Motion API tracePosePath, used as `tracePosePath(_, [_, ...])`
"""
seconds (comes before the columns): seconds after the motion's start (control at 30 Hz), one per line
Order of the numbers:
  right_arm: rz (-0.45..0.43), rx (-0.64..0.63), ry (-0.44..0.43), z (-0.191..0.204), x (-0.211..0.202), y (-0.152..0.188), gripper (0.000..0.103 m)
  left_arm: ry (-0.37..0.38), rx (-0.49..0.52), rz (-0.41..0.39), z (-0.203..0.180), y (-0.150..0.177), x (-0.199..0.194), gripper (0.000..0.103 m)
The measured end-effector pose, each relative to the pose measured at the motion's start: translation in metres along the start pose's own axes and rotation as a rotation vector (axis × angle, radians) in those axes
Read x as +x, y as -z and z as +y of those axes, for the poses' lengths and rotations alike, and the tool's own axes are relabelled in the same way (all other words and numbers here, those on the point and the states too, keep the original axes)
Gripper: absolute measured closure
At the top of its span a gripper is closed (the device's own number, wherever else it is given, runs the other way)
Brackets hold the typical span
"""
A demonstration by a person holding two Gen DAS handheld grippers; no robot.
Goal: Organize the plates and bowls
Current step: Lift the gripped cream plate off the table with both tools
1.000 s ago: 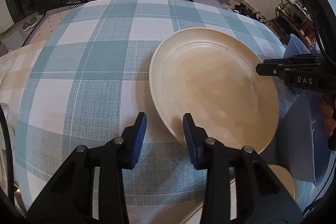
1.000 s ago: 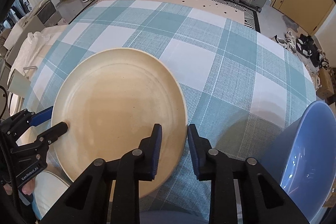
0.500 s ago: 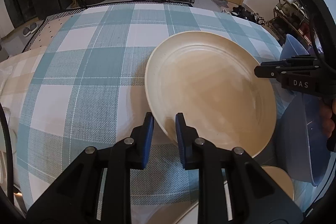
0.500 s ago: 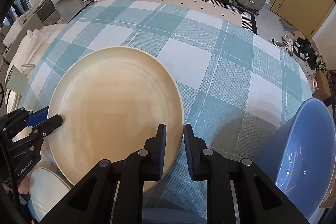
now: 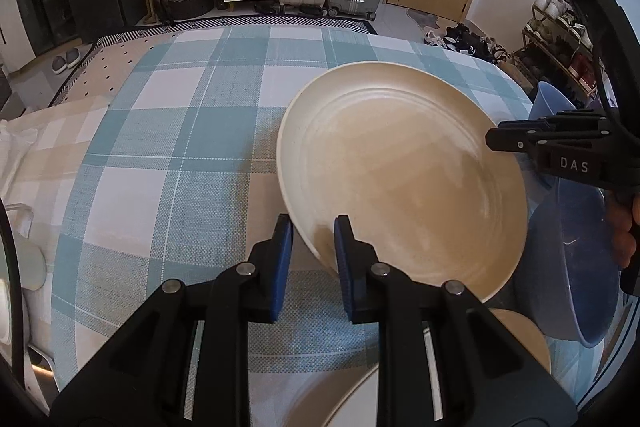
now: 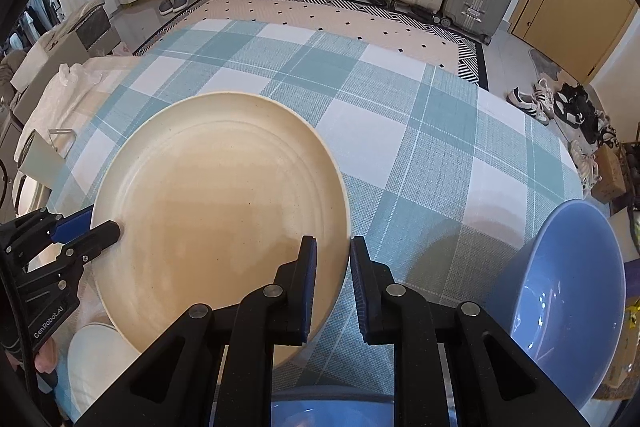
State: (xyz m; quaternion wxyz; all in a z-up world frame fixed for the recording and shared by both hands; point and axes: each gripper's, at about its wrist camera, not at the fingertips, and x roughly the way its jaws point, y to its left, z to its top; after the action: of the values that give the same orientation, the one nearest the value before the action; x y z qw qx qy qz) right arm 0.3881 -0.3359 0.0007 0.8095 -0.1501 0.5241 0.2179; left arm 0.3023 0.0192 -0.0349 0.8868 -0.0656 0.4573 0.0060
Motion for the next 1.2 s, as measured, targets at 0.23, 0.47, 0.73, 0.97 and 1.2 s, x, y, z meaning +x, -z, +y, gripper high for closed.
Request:
tracePosePath(0.23, [-0.027, -0.006, -0.007, 0.011, -0.018, 0.002, 0.086, -0.004, -0.007, -0.031, 0.005, 0.005, -0.025, 0.085])
tracePosePath(0.47, [-0.048, -0.023, -0.004, 0.026, -0.036, 0.006, 0.086, -0.016, -0.012, -0.065, 0.009, 0.011, -0.053, 0.085])
tracePosePath(0.73, [-0.08, -0.039, -0.002, 0.041, -0.059, 0.015, 0.085, -0.027, -0.013, -0.097, 0.011, 0.023, -0.083, 0.085])
tracePosePath(0.97, [-0.109, -0.042, -0.003, 0.051, -0.077, 0.028, 0.085, -0.032, -0.011, -0.123, 0.01, 0.036, -0.107, 0.085])
tracePosePath(1.2, [-0.132, -0.051, -0.002, 0.064, -0.094, 0.041, 0.085, -0.038, -0.01, -0.148, 0.009, 0.051, -0.131, 0.085])
